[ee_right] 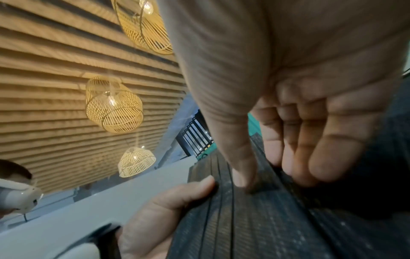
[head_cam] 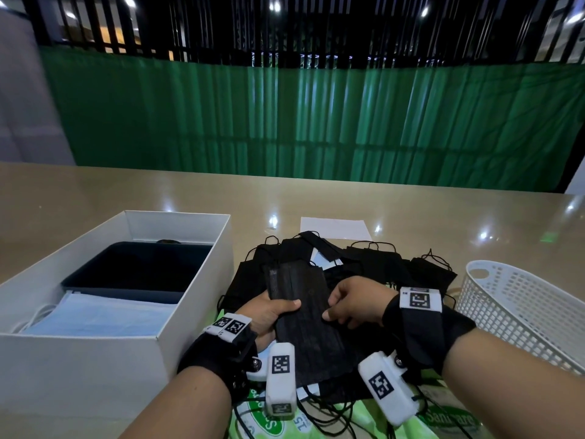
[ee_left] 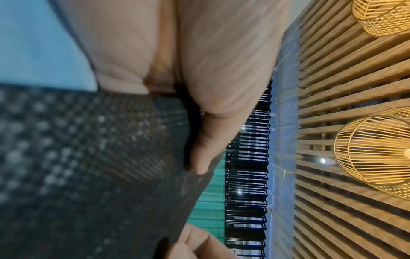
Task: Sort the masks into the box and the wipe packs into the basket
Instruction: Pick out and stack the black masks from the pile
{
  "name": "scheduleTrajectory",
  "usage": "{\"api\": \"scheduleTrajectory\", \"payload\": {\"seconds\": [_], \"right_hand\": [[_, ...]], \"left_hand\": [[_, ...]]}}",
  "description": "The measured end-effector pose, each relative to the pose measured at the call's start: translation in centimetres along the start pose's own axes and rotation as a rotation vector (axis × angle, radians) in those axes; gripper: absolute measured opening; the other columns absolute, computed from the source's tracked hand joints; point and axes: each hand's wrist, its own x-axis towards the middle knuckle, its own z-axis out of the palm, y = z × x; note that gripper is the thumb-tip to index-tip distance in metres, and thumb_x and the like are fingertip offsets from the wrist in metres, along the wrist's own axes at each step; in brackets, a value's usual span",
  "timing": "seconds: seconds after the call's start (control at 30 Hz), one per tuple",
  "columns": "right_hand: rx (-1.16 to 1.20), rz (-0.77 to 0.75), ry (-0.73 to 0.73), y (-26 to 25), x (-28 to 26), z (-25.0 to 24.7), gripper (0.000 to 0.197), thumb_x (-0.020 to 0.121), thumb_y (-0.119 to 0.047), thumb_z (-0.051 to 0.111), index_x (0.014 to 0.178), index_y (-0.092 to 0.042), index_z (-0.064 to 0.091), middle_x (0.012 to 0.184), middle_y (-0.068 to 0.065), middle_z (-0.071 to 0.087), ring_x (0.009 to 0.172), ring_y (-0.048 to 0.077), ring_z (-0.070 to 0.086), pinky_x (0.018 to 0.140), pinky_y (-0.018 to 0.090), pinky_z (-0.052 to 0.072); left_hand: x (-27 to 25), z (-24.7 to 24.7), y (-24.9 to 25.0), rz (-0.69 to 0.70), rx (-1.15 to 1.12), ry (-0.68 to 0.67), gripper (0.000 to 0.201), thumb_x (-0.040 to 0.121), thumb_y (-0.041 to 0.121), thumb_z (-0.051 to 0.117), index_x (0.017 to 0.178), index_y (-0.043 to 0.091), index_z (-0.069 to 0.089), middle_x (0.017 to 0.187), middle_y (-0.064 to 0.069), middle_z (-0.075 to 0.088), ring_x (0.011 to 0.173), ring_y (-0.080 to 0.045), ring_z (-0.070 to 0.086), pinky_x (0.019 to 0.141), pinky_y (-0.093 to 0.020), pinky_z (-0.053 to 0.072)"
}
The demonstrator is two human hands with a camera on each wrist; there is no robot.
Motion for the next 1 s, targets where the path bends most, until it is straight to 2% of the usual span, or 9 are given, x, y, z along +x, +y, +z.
{"api": "scheduleTrajectory", "payload": {"seconds": [0.1,0.2,0.37,0.53,0.63,0.73,0.83,0.9,1.0], "right_hand": [[0.120,0.002,-0.027,0.1,0.3,0.8,0.023,0.080,-0.013,0.074,0.069,-0.014,0.053,0.070,0.005,0.060,0.063,0.015,0.058,0.065,0.029,0.055],[0.315,-0.064,-0.055,-0.4,0.3,1.1,0.007,0.080,-0.005,0.070,0.078,-0.007,0.064,0.086,0.016,0.068,0.079,0.028,0.065,0.085,0.045,0.055],[0.532,-0.048,0.114,-0.4,0.8,-1.0,0.024,0.079,-0.005,0.065,0.101,0.003,0.065,0.102,0.026,0.068,0.094,0.041,0.066,0.087,0.053,0.053],[0.239,0.060,-0.012,0.8,0.5,-0.8,0.021,0.078,-0.006,0.070,0.098,0.002,0.069,0.098,0.020,0.071,0.093,0.035,0.068,0.090,0.045,0.054],[0.373,0.027,-0.109,0.6,0.6,0.1,0.012,0.083,0.001,0.064,0.094,0.003,0.068,0.094,0.019,0.071,0.089,0.033,0.068,0.089,0.040,0.054],[0.422,-0.036,-0.001,0.3,1.2,0.6,0.002,0.081,0.001,0.067,0.081,-0.002,0.068,0.093,0.023,0.070,0.088,0.036,0.067,0.089,0.045,0.054],[0.320,-0.054,0.183,0.4,1.7,0.1,0.023,0.076,-0.007,0.075,0.063,-0.011,0.057,0.076,0.014,0.068,0.071,0.027,0.065,0.077,0.040,0.057],[0.285,-0.075,0.225,0.6,1.4,-0.5,0.027,0.076,-0.009,0.075,0.063,-0.014,0.052,0.070,0.008,0.065,0.064,0.021,0.061,0.068,0.035,0.054],[0.400,-0.148,0.256,0.8,0.9,-1.0,0.028,0.078,-0.005,0.072,0.063,-0.014,0.051,0.071,0.010,0.064,0.068,0.024,0.062,0.073,0.042,0.055]], "left_hand": [[0.1,-0.2,-0.2,0.009,-0.008,0.007,0.050,0.083,-0.009,0.058,0.130,0.000,0.046,0.125,-0.030,0.055,0.110,-0.042,0.057,0.090,-0.054,0.048],[0.0,0.0,-0.2,0.016,-0.028,0.011,0.065,0.070,0.001,0.066,0.132,0.001,0.047,0.124,-0.029,0.057,0.108,-0.040,0.058,0.093,-0.053,0.048],[-0.1,0.1,-0.1,0.030,-0.057,-0.064,0.049,0.076,0.003,0.066,0.124,0.004,0.054,0.110,-0.022,0.066,0.095,-0.032,0.066,0.084,-0.046,0.054],[-0.2,0.1,0.1,0.020,-0.068,-0.110,0.051,0.072,0.004,0.064,0.122,0.003,0.054,0.102,-0.021,0.067,0.086,-0.030,0.068,0.069,-0.041,0.059],[-0.3,0.2,0.1,0.023,-0.075,-0.119,0.050,0.071,0.005,0.065,0.121,0.003,0.056,0.104,-0.022,0.066,0.088,-0.032,0.068,0.076,-0.044,0.058],[-0.4,0.1,0.0,0.025,-0.059,-0.105,0.055,0.071,0.005,0.066,0.125,0.003,0.054,0.109,-0.024,0.065,0.094,-0.034,0.066,0.080,-0.046,0.056],[-0.4,0.2,0.1,0.029,-0.066,-0.100,0.060,0.070,0.005,0.067,0.128,0.003,0.051,0.109,-0.023,0.065,0.096,-0.033,0.066,0.080,-0.046,0.056],[-0.3,0.0,0.0,0.033,-0.080,-0.105,0.062,0.070,0.003,0.067,0.130,0.005,0.049,0.114,-0.024,0.064,0.100,-0.035,0.064,0.082,-0.047,0.056],[-0.1,0.0,0.0,0.041,-0.079,-0.133,0.068,0.071,0.004,0.070,0.134,0.006,0.045,0.124,-0.026,0.058,0.111,-0.038,0.059,0.086,-0.049,0.053]]}}
